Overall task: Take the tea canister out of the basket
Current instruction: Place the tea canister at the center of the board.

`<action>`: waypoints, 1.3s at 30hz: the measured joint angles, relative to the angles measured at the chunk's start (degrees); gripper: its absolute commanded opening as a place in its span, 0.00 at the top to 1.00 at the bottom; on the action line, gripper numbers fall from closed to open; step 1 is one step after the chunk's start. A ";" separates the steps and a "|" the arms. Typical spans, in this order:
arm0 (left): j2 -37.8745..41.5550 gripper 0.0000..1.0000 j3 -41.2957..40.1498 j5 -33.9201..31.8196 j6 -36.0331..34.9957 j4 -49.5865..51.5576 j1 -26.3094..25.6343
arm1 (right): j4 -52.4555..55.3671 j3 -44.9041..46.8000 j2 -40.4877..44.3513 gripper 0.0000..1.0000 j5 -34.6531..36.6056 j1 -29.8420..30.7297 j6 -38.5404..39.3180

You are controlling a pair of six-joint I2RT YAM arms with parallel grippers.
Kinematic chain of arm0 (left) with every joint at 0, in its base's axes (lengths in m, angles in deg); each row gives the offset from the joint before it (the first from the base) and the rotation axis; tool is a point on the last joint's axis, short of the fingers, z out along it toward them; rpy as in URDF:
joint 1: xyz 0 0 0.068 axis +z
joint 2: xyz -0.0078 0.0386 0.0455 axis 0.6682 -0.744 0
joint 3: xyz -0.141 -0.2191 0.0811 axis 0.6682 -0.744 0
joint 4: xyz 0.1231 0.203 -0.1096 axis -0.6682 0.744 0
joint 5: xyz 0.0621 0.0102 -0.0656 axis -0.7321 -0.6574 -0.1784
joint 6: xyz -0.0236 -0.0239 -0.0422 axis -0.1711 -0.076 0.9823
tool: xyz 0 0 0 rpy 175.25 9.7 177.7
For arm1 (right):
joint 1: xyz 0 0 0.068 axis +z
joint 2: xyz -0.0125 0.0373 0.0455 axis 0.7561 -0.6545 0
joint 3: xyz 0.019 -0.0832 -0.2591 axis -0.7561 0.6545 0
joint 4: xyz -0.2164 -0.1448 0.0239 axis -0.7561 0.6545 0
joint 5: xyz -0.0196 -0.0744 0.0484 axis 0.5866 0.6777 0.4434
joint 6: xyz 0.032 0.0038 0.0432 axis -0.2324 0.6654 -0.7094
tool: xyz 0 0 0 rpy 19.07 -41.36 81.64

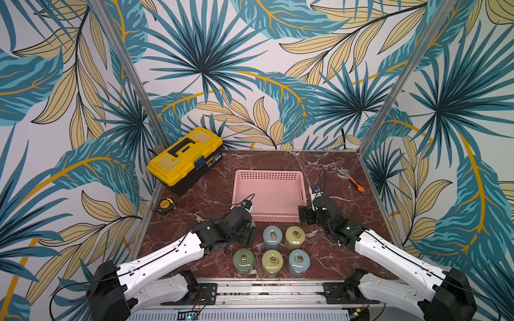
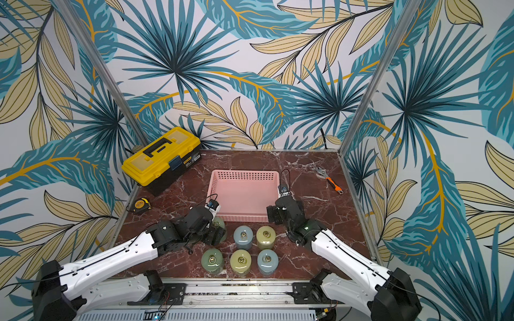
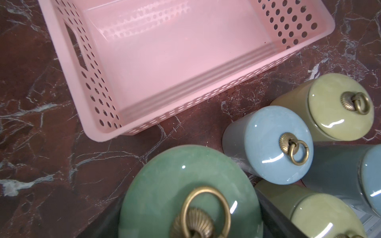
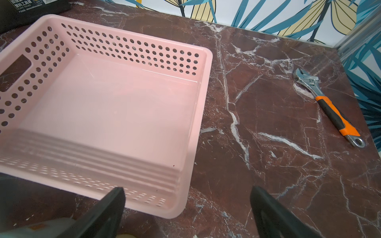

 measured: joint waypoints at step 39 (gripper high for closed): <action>-8.28 0.54 -5.64 -1.05 2.12 -10.47 -0.37 | -0.02 0.09 -0.07 0.01 0.00 0.00 -0.02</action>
